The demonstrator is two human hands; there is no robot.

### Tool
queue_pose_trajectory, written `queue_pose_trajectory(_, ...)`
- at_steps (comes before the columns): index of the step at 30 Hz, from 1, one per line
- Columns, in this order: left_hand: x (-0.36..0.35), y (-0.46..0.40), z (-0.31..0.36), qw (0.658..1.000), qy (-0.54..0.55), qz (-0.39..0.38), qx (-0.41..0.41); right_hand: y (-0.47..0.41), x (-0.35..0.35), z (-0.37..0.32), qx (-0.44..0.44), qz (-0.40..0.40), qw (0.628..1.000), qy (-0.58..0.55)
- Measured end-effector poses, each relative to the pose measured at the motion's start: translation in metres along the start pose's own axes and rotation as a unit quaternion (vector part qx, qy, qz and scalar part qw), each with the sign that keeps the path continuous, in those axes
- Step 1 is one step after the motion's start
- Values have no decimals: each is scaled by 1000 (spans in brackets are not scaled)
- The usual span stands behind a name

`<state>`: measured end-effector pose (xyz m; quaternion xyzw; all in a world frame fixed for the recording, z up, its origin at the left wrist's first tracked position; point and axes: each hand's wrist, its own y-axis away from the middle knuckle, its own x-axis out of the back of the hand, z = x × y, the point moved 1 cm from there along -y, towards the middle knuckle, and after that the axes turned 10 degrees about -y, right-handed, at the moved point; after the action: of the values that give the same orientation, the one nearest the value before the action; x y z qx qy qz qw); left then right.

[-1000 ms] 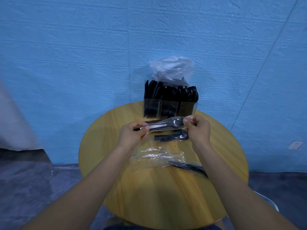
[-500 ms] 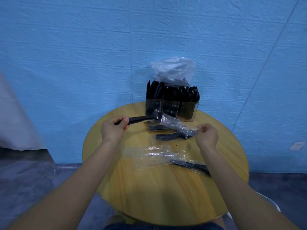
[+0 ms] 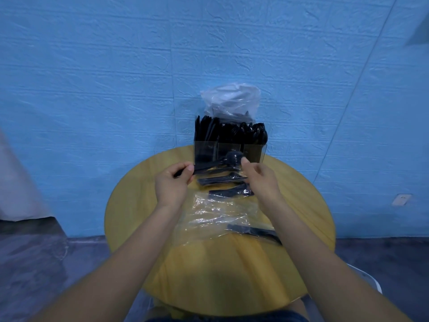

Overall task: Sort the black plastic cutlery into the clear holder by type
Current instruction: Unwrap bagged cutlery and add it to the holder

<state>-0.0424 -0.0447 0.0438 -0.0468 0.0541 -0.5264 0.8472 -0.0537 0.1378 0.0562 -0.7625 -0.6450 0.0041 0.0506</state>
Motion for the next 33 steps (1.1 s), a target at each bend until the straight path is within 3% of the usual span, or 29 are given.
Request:
queue_pose_trajectory(2,-10,14,2,999,2,-29,-12,-1,-7,-5,-62,-10,987,-150)
queue_pose_trajectory(5,-17,29,3,995,-30,-86,-28,-8,-8,-7,-69,26,953,-294)
queue_pose_trajectory(9,-19,30,7,965,-126,-229,-6,-12,3,-8,-37,-4,969,-243)
queue_pose_trajectory(13,-27,27,19,883,-289,-368,-38,-12,5,-11,-29,-49,973,-222)
queue_pose_trajectory(24,-37,36,8,931,-201,-297,-64,-8,9,-9,-1,-34,973,-229)
queue_pose_trajectory(30,-36,28,6,936,-179,-296,-72,-20,8,-19,-7,-54,975,-216)
queue_pose_trajectory(33,-33,20,4,930,-191,-306,-75,-33,7,-26,33,-67,982,-172)
